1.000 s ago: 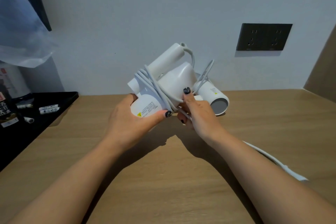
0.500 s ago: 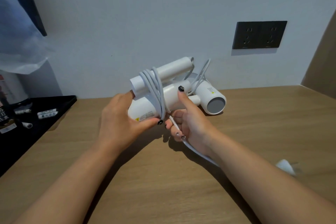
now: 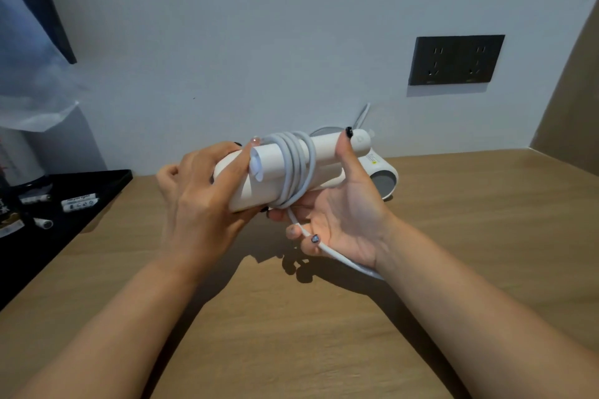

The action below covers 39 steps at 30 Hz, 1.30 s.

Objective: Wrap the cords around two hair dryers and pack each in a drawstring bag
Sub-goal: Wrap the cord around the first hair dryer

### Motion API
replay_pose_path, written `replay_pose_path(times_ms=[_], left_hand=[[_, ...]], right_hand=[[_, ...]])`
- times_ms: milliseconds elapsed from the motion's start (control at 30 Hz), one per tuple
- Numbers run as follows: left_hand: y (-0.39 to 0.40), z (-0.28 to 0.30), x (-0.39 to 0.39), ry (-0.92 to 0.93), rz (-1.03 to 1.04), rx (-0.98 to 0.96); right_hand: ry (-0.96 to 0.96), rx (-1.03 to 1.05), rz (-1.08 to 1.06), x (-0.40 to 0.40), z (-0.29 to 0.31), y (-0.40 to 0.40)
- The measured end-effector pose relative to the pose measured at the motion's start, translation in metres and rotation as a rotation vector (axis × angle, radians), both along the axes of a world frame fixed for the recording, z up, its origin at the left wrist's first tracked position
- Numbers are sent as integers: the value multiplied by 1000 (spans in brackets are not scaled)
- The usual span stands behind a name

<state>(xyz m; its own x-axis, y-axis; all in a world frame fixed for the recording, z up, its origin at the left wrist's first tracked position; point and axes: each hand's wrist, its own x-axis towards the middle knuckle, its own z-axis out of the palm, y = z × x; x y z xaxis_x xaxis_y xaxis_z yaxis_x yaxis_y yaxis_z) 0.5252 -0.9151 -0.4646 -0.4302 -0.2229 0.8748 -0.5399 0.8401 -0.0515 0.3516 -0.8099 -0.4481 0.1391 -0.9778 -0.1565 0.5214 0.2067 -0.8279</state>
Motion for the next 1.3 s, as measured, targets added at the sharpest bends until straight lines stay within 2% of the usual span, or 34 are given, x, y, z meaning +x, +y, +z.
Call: replay_pose_path(times_ms=[67, 200, 333, 500, 667, 733, 867, 933, 1000, 1133, 1233, 1300], left_hand=[[1, 0, -1, -4, -27, 2], [3, -2, -6, 12, -147, 138], [-1, 0, -7, -30, -236, 91], [6, 3, -9, 25, -254, 31], [10, 0, -10, 42, -273, 162], [12, 0, -10, 83, -302, 328], [18, -4, -17, 267, -379, 862], [14, -8, -18, 308, -485, 1112], [12, -7, -17, 332, -619, 1255], [19, 0, -8, 452, -894, 1631], [15, 4, -1, 487, -1013, 1803], [16, 3, -5, 519, -970, 1789]], right_hand=[[4, 8, -12, -2, -1, -1], [26, 70, -54, -3, -5, -4], [17, 122, -71, -4, -9, -5], [55, 56, -11, -15, 0, 1], [111, 55, -56, -14, 0, 4], [142, 27, -117, -11, -3, 1], [292, -72, -242, -11, -4, -4], [430, -151, -279, -13, -5, -7], [546, -245, -317, -15, -8, -9], [672, -330, -354, -15, -13, -8], [648, -355, -373, -17, -15, -6], [671, -329, -384, -17, -17, -4]])
